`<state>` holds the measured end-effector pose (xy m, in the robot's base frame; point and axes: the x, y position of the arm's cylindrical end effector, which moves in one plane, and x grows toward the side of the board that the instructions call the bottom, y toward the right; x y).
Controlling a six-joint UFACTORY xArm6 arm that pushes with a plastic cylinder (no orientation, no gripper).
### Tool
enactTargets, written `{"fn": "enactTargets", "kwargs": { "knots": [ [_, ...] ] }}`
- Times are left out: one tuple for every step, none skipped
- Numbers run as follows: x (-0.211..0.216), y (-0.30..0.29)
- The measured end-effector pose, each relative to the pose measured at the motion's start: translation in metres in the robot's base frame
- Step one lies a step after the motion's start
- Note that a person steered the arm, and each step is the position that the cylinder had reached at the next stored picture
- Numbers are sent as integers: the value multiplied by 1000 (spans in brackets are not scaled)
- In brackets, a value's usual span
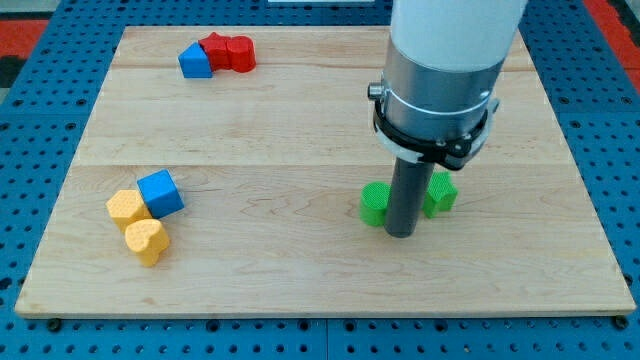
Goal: Move green circle to the bottom right of red circle
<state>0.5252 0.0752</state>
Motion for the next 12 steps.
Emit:
{"fn": "enactTargets", "kwargs": {
  "knots": [
    [-47, -44],
    [-95, -109],
    [-120, -143],
    [-131, -135],
    [-136, -108],
    [-149, -94],
    [-180, -145],
    [-208, -206],
    [-218, -201],
    [-204, -199],
    [-183, -194],
    [-189, -164]
  ]
}}
